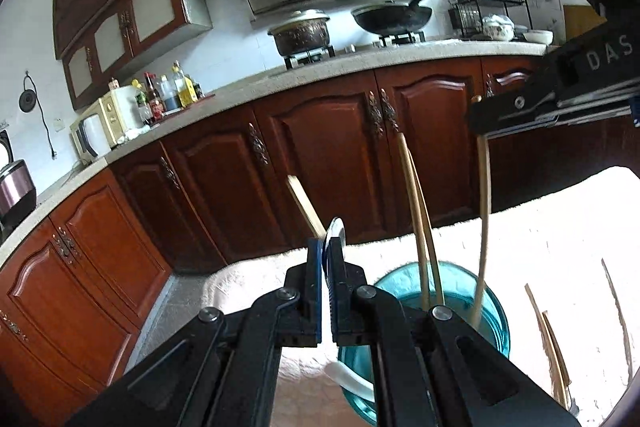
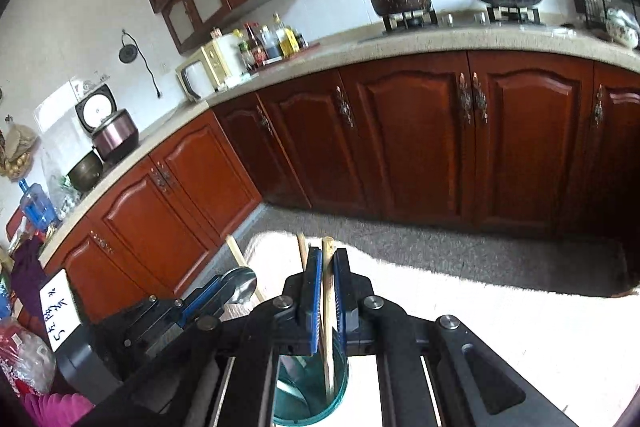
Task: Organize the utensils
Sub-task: 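Carry the spoon and chopstick over the cup while both tools open to drop them in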
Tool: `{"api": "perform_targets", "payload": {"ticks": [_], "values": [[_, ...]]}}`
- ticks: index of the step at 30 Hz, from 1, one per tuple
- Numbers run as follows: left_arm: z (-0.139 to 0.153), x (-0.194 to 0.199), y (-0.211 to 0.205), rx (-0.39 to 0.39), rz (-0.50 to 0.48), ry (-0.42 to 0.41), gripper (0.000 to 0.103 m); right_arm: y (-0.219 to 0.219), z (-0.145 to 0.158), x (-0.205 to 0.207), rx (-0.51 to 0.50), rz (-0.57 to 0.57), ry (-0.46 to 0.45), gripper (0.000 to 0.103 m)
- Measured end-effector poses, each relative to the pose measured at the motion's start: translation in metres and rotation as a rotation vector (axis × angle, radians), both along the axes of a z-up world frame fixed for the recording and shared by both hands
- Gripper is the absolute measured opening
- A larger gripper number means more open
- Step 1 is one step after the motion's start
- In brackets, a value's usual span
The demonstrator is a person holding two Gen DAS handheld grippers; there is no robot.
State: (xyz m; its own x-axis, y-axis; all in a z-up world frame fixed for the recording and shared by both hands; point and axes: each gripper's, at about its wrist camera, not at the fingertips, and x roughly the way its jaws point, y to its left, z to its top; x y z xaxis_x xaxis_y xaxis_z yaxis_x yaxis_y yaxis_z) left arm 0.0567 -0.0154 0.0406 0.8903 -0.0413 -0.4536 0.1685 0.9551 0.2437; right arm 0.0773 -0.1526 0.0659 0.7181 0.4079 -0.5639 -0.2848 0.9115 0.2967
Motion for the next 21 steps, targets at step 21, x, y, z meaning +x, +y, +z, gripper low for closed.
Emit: {"api": "perform_targets", "payload": {"ticks": [21], "values": [[-0.014, -0.001, 0.007, -0.123, -0.005, 0.147, 0.040, -0.008, -0.037, -0.007, 0.049, 0.002, 0.086, 0.027]]}}
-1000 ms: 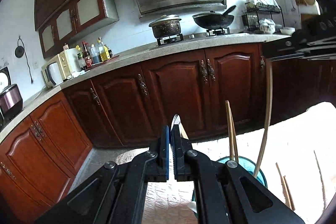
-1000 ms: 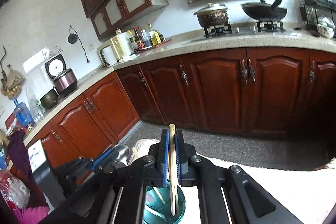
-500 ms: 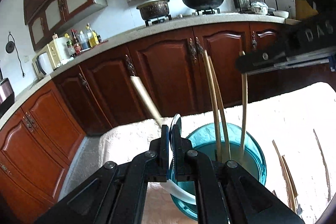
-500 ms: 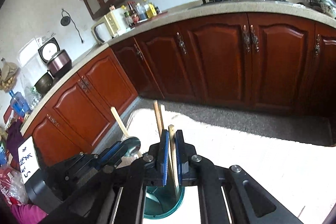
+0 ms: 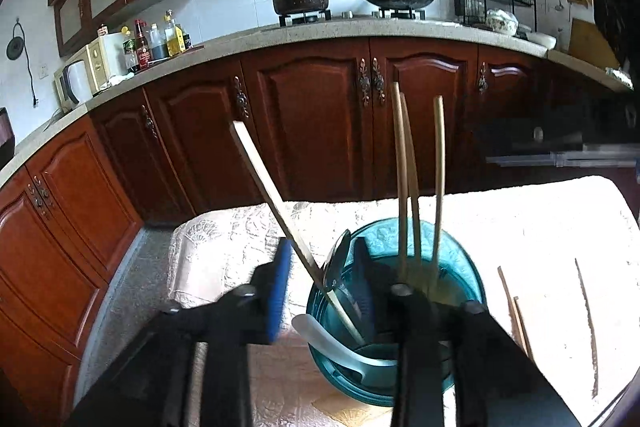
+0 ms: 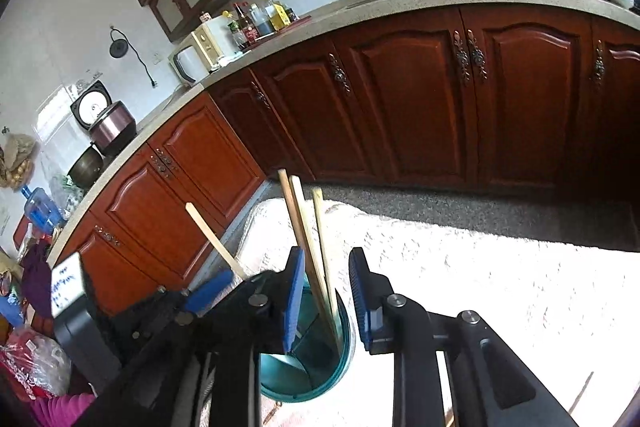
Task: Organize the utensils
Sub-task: 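Carry the spoon and chopstick over the cup while both tools open to drop them in, then move both tools back down toward the gold forks on the cloth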
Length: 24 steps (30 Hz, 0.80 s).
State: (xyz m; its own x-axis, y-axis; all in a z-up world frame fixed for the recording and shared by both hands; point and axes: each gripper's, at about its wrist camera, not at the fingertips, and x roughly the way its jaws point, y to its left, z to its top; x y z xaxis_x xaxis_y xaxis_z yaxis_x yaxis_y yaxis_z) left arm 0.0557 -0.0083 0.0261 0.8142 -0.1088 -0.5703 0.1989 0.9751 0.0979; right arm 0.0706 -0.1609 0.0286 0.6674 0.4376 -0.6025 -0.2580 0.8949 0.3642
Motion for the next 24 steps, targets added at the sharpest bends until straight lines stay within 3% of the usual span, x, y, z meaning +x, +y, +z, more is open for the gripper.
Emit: {"api": "perform_targets", "payload": {"ticks": [2, 8, 15, 22, 24], "values": [[0.005, -0.004, 0.001, -0.010, 0.001, -0.006, 0.045, -0.002, -0.001, -0.005, 0.004, -0.004, 0.002, 0.028], [0.017, -0.016, -0.001, -0.017, -0.006, -0.016, 0.048, -0.009, 0.000, -0.024, -0.010, -0.016, 0.005, 0.030], [0.031, -0.034, -0.007, -0.046, -0.035, -0.010, 0.065, -0.017, 0.004, -0.052, -0.039, -0.036, -0.008, 0.033], [0.042, -0.052, -0.013, -0.100, -0.070, 0.018, 0.066, -0.030, 0.005, -0.081, -0.045, -0.060, -0.012, 0.037], [0.044, -0.058, -0.017, -0.121, -0.087, 0.031, 0.068, -0.038, 0.002, -0.090, -0.050, -0.071, -0.005, 0.042]]}}
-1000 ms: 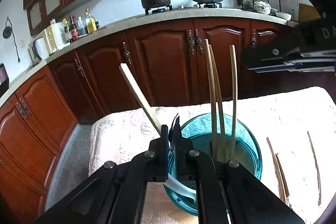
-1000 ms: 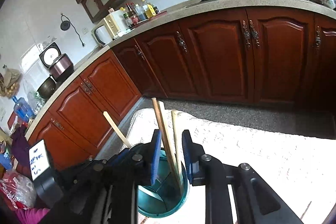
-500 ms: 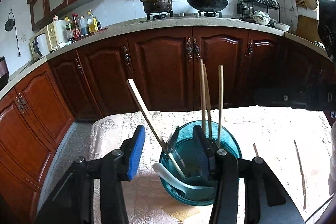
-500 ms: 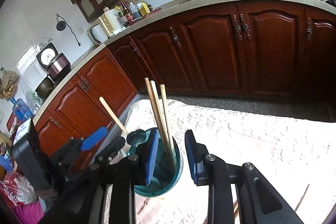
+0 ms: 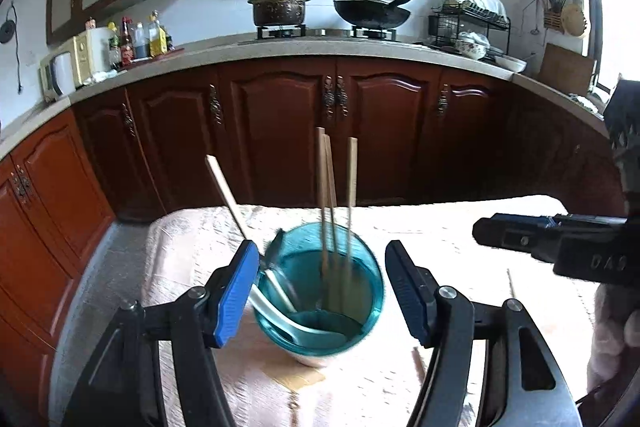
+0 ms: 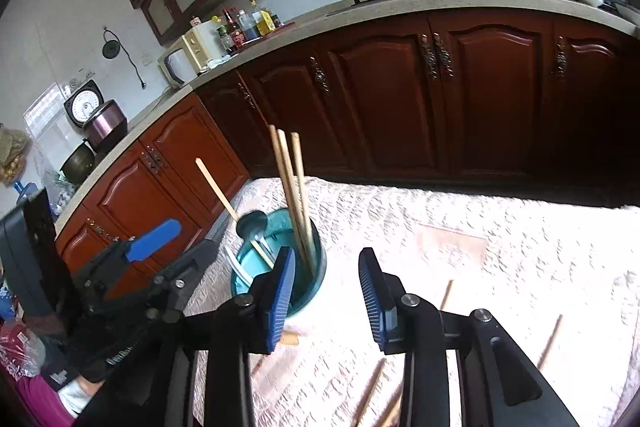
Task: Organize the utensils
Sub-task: 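Move both tools back down toward the gold forks on the cloth, then grasp a gold fork with the left tool while the right tool grasps another fork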
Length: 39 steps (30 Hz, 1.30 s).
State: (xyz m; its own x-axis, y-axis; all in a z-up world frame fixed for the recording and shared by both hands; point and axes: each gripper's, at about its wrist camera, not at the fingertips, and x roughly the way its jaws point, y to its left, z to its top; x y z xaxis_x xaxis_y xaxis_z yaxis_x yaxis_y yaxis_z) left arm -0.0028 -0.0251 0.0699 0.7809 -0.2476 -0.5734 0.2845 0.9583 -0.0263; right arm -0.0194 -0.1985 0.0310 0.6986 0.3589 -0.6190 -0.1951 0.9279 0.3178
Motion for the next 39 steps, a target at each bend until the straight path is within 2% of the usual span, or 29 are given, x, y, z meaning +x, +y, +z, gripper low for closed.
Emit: {"api": "perform_targets", "payload": {"ticks": [2, 6, 10, 16, 18, 22, 30, 33, 39], "values": [[0.001, -0.005, -0.003, -0.018, -0.016, 0.011, 0.071, -0.008, -0.004, -0.008, -0.005, -0.012, 0.010, 0.046], [-0.003, -0.016, -0.008, -0.064, -0.058, 0.057, 0.074, -0.028, -0.020, -0.023, -0.021, -0.046, 0.053, 0.046], [-0.017, -0.023, -0.015, -0.083, -0.095, 0.108, 0.074, -0.049, -0.051, -0.029, -0.019, -0.090, 0.133, 0.046], [-0.060, -0.026, -0.032, -0.069, -0.141, 0.226, 0.073, -0.065, -0.105, -0.029, -0.030, -0.108, 0.243, 0.045], [-0.076, -0.025, -0.039, -0.056, -0.159, 0.266, 0.073, -0.067, -0.122, -0.024, -0.027, -0.110, 0.282, 0.037], [-0.100, -0.022, -0.049, -0.027, -0.163, 0.317, 0.073, -0.069, -0.145, -0.009, -0.022, -0.109, 0.315, 0.035], [-0.122, -0.012, -0.051, -0.013, -0.153, 0.371, 0.073, -0.056, -0.175, 0.034, -0.041, -0.101, 0.385, 0.022], [-0.128, -0.009, -0.051, -0.012, -0.149, 0.383, 0.073, -0.056, -0.176, 0.036, -0.021, -0.097, 0.375, 0.014], [-0.141, 0.003, -0.058, -0.003, -0.156, 0.409, 0.073, -0.078, -0.172, 0.014, -0.072, -0.106, 0.378, 0.013]]}}
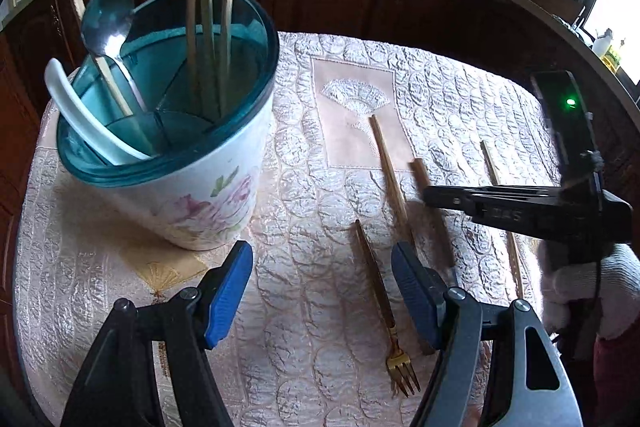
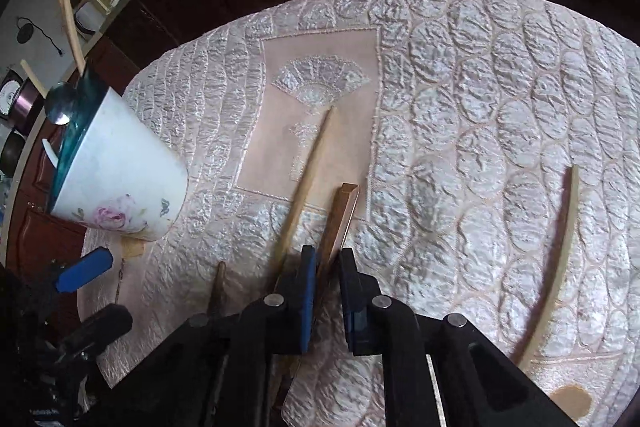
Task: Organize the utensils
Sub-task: 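Grasp a gold fork with the left tool while the right tool grasps another fork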
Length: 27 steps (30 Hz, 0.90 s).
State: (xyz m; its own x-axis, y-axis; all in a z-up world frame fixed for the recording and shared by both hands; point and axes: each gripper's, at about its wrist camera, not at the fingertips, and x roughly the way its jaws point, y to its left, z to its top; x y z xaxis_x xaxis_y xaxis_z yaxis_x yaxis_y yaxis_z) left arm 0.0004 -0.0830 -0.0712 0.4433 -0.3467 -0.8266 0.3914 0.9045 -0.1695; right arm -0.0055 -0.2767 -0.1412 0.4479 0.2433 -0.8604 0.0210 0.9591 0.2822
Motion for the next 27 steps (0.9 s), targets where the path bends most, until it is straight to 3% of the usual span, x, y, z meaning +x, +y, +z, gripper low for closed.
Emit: {"api": "perform_targets", "payload": {"ticks": [4, 7, 9, 19, 22, 23, 24, 27], "values": [[-0.009, 0.005, -0.009, 0.004, -0.019, 0.014, 0.073, -0.016, 0.003, -0.015, -0.060, -0.005, 0.020, 0.013], [-0.015, 0.011, -0.020, 0.009, -0.034, 0.026, 0.071, -0.030, 0.002, -0.021, -0.035, -0.011, 0.029, 0.017], [-0.020, 0.016, -0.030, 0.023, -0.050, 0.038, 0.062, -0.035, 0.007, -0.024, -0.017, -0.030, 0.018, 0.022], [-0.051, 0.037, -0.064, 0.055, -0.078, 0.108, 0.039, -0.040, -0.002, 0.001, 0.030, -0.052, 0.041, 0.022], [-0.054, 0.038, -0.073, 0.065, -0.073, 0.094, 0.024, -0.040, -0.005, 0.012, 0.052, -0.060, 0.031, 0.021], [-0.054, 0.039, -0.073, 0.063, -0.073, 0.090, 0.014, -0.038, -0.004, 0.014, 0.045, -0.052, 0.028, 0.018], [-0.055, 0.040, -0.073, 0.050, -0.069, 0.096, 0.010, -0.036, -0.003, 0.016, 0.028, -0.043, 0.026, 0.014], [-0.049, 0.042, -0.063, 0.004, -0.057, 0.111, 0.008, -0.031, 0.002, 0.019, 0.025, -0.025, 0.010, 0.014]]}}
